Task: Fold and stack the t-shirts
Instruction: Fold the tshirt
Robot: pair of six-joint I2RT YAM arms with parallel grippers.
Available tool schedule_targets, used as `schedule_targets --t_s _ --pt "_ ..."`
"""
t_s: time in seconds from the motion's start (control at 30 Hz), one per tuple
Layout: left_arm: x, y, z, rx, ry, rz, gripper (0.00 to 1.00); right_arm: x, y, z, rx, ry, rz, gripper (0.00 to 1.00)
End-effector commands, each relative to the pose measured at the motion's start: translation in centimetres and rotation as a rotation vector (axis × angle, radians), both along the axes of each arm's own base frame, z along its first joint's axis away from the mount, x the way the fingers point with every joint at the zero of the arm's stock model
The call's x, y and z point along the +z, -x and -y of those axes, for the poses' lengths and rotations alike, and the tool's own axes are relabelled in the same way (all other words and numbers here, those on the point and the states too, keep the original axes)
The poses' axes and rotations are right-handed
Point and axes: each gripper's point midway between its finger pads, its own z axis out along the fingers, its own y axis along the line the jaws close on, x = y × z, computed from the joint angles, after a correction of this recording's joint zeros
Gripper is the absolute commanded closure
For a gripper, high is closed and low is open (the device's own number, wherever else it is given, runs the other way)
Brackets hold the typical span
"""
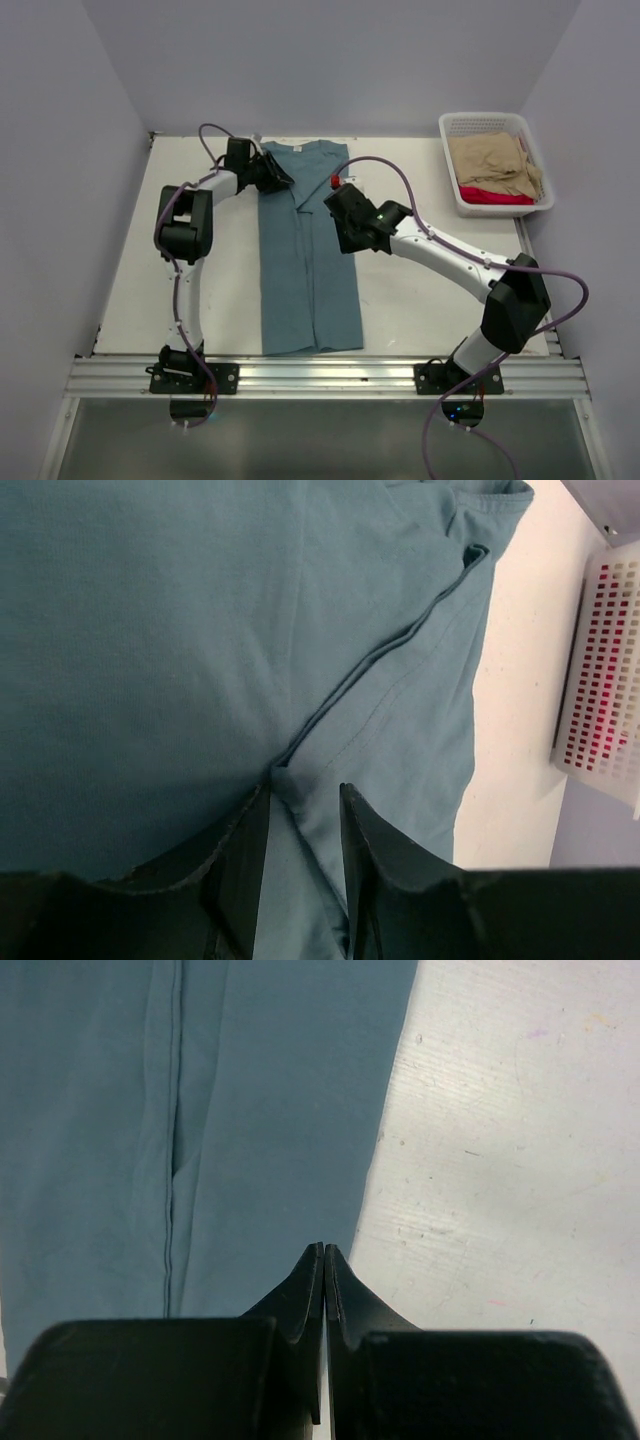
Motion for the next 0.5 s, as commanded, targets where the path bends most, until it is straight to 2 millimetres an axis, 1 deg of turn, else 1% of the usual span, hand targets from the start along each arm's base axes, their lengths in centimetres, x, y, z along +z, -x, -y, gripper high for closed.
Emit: schedule_targets --t_s 0.0,0.07,0.13,0.2,0.23,0.27,0.37,0.4,0.43,0.47 --pt "2.6 -0.9 -1.5 0.067 -0.049 0.063 0.62 1.7 -0.6 0.2 -0.027 -0.042 0.053 1.0" --pt "2.9 -1.1 -1.6 0.078 -0.055 0.068 0.61 1.7 -0.6 0.4 -0.029 -0.042 0.054 1.0" --pt "2.7 -1.2 -1.9 0.093 -0.066 0.065 0.61 1.7 -0.7 0.5 -0.032 -0.041 0.053 1.0" --pt "2.2 -1.3 -1.7 0.09 -0.06 0.053 0.61 1.8 -0.7 0.5 -0.033 -0.043 0.055 1.0" --pt "2.3 -1.5 -1.7 0.089 -0.055 0.057 0.61 1.7 -0.7 0.5 -0.033 -0.042 0.054 1.0" --pt "1.8 -1.5 -1.6 0.089 -0.052 0.051 0.61 1.8 -0.7 0.6 -0.035 -0.043 0.055 1.0" --pt "1.5 -1.6 -0.8 0.07 -0.004 0.054 0.62 1.7 -0.7 0.6 -0.033 -0.041 0.052 1.0" --pt "1.9 -2.1 -0.5 0.074 0.021 0.082 0.62 1.7 -0.7 0.6 -0.034 -0.041 0.054 1.0" --pt "1.9 -2.2 -0.1 0.065 0.035 0.091 0.63 1.5 -0.7 0.7 -0.035 -0.038 0.051 1.0" --pt "1.5 -2.1 0.3 0.055 0.046 0.089 0.64 1.4 -0.6 0.7 -0.034 -0.039 0.049 1.0"
